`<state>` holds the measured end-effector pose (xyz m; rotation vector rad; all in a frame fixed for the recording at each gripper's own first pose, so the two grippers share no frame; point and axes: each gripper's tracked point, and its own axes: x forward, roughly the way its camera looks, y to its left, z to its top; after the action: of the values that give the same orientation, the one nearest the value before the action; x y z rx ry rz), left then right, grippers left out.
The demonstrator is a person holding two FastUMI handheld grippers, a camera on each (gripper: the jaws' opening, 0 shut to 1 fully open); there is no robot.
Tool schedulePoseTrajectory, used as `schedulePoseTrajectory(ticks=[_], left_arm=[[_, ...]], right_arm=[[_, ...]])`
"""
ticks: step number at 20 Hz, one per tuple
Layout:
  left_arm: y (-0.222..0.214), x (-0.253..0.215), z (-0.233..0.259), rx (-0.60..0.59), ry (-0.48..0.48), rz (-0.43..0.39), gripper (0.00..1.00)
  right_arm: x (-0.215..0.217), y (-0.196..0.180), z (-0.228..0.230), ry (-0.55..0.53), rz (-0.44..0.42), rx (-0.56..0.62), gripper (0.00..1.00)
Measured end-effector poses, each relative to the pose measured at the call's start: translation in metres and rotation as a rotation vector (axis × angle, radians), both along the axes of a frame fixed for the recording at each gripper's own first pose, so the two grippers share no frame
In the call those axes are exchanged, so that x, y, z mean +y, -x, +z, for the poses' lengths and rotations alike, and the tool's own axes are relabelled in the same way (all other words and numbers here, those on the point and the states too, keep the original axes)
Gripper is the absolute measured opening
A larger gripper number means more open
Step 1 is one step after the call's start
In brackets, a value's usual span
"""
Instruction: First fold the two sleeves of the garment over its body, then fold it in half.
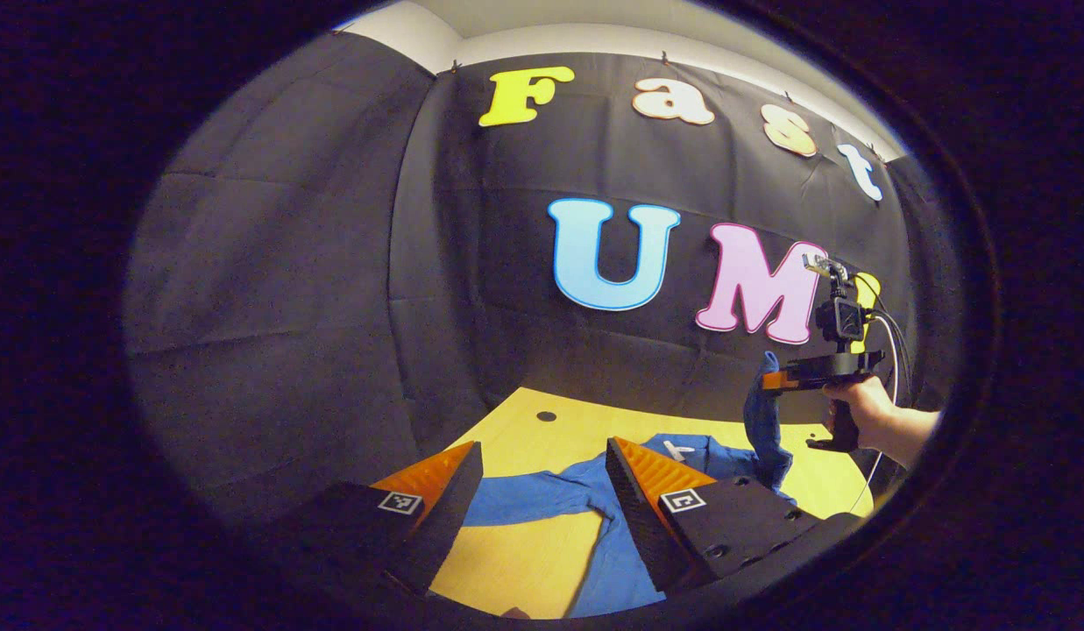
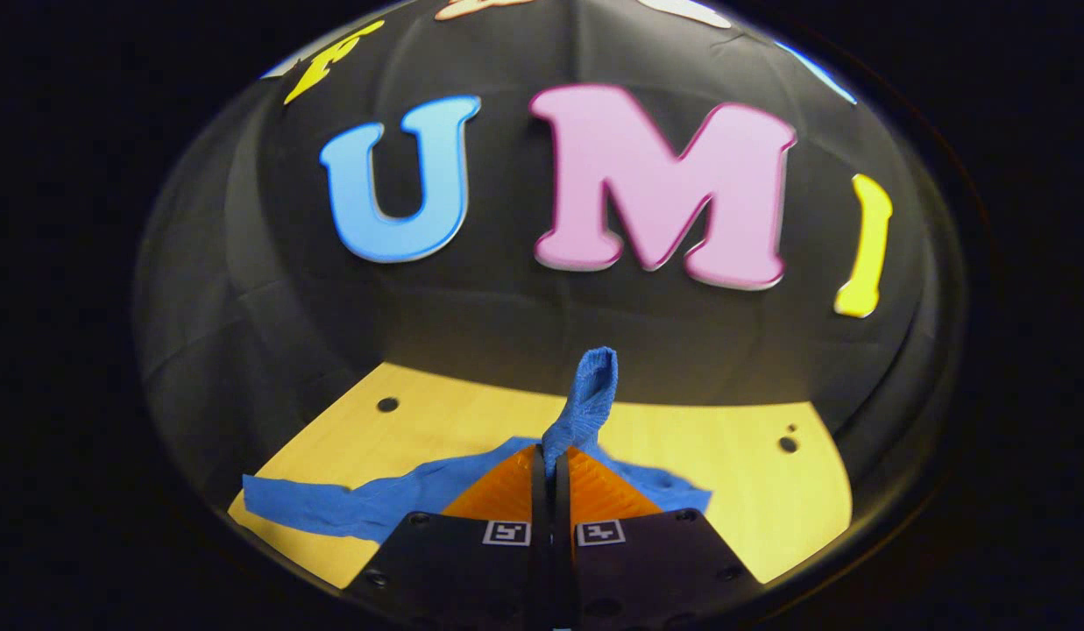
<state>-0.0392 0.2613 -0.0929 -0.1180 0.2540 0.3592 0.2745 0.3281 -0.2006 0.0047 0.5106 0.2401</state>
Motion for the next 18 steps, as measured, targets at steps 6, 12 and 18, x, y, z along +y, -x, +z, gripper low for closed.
schedulePoseTrajectory(ticks=[6, 12, 18], left_arm=[[0.04, 0.065, -0.034, 0.098, -0.006, 0.144, 0.81], [0.054, 0.092, -0.084, 0.167, 0.038, 0.23, 0.81], [0.038, 0.089, -0.135, 0.277, 0.142, 0.186, 0.82]], right_arm=[[0.084, 0.014, -0.132, -0.011, 0.073, 0.218, 0.04], [0.129, 0.038, -0.184, -0.079, 0.147, 0.358, 0.06], [0.14, 0.041, -0.173, -0.15, 0.196, 0.366, 0.56]])
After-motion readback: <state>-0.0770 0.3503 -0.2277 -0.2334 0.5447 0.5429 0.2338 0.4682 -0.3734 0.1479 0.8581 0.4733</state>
